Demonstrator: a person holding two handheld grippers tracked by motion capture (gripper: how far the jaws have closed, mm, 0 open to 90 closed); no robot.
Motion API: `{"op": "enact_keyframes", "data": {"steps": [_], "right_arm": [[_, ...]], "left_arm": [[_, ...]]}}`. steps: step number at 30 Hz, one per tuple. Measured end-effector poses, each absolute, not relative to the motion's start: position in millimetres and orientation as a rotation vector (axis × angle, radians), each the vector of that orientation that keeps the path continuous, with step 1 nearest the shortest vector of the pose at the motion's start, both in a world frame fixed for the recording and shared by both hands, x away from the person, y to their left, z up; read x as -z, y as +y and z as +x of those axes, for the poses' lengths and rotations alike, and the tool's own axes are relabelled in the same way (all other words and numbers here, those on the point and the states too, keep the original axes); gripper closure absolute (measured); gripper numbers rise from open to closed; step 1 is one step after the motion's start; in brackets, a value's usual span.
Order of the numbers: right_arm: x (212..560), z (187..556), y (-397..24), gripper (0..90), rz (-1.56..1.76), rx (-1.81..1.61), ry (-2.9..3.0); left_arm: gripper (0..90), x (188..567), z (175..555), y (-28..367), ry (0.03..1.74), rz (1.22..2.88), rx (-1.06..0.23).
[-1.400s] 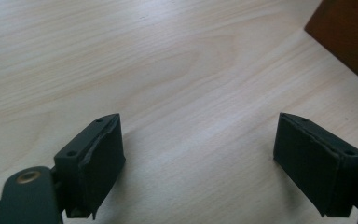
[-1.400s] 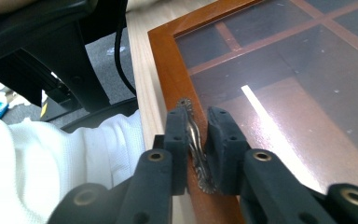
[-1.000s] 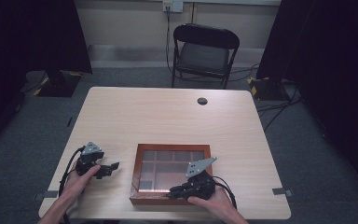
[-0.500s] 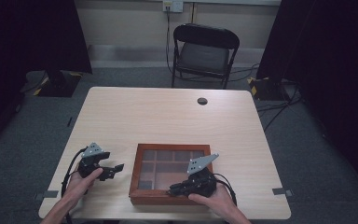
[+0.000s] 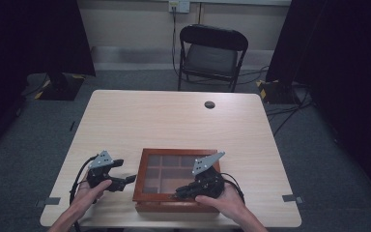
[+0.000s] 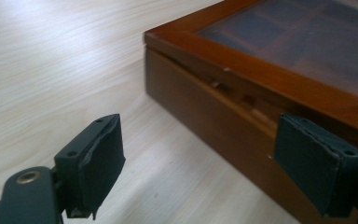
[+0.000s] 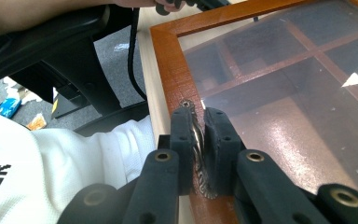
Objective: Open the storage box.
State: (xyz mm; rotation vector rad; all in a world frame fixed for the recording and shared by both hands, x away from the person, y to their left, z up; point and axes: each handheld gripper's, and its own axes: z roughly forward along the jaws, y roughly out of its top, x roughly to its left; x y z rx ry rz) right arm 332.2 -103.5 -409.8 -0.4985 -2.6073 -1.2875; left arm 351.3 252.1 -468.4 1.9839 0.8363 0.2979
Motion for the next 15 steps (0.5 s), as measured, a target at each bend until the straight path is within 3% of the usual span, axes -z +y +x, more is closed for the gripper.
{"op": "enact_keyframes", "data": {"steps": [15], "right_arm": [[392.5, 338.7, -107.7, 82.5, -0.501, 1.349, -2.576]], "left_arm": [[15.6, 467.2, 347.3, 241.2, 0.769, 1.987, -0.247]]}}
